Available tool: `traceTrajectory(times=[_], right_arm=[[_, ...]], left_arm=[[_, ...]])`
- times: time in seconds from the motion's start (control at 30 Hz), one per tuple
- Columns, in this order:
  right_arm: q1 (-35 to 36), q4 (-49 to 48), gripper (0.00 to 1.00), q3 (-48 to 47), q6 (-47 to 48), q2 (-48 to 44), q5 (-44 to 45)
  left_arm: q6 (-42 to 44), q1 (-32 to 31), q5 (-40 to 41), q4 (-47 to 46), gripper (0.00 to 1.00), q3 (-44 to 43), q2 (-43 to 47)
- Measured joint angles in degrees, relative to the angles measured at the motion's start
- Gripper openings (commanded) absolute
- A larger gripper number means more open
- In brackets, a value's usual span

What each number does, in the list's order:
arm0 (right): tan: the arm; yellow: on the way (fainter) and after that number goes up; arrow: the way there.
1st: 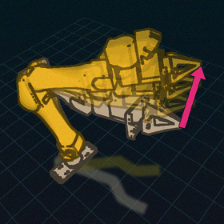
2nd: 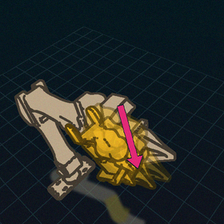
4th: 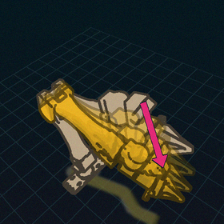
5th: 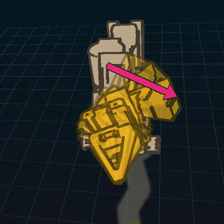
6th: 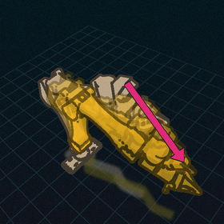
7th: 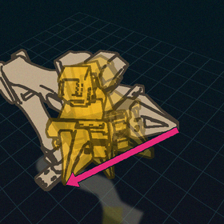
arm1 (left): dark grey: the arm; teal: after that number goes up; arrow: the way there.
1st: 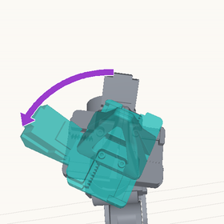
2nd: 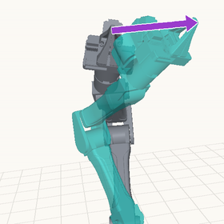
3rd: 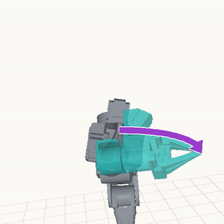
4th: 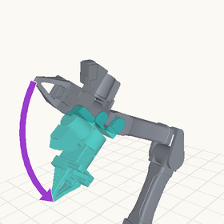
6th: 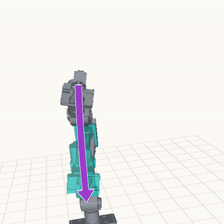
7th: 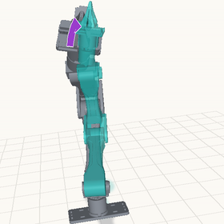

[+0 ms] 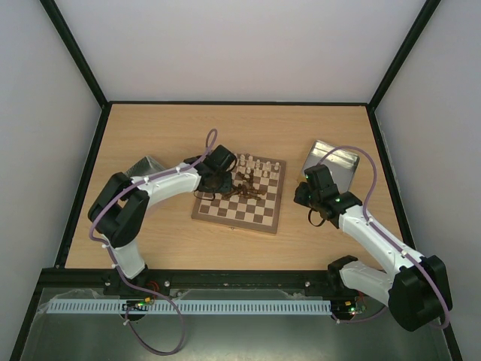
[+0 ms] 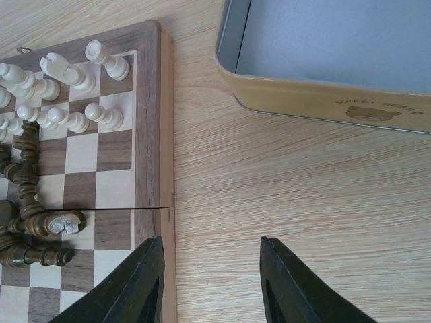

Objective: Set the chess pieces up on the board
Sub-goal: Move the chess piece to the chessboard.

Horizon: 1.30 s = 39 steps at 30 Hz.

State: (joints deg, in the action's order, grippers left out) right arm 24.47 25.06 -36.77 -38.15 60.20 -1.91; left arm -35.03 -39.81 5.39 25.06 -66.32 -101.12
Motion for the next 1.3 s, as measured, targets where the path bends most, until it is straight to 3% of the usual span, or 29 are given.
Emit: traceTrajectory(times=[0.33, 0.5, 0.9, 1.3], right_arm=[[0.0, 0.0, 0.37, 0.0, -0.02, -0.33, -0.44], [0.0, -0.04, 0.36, 0.09, -0.07, -0.35, -0.92], [2.25, -1.49, 0.35, 0.74, -0.92, -0.13, -2.89], [6.6, -3.04, 0.35, 0.74, -2.23, 3.13, -2.32]], left_arm=[[-0.07, 0.0, 2.71, 0.26, 0.15, 0.22, 0.66], [-0.48, 0.26, 6.34, 1.7, 0.15, 2.36, 5.6], [-3.15, -0.26, 2.19, 4.72, 0.15, 18.43, 21.86], [-3.93, -1.05, 0.44, 3.61, 0.16, 20.24, 20.63]])
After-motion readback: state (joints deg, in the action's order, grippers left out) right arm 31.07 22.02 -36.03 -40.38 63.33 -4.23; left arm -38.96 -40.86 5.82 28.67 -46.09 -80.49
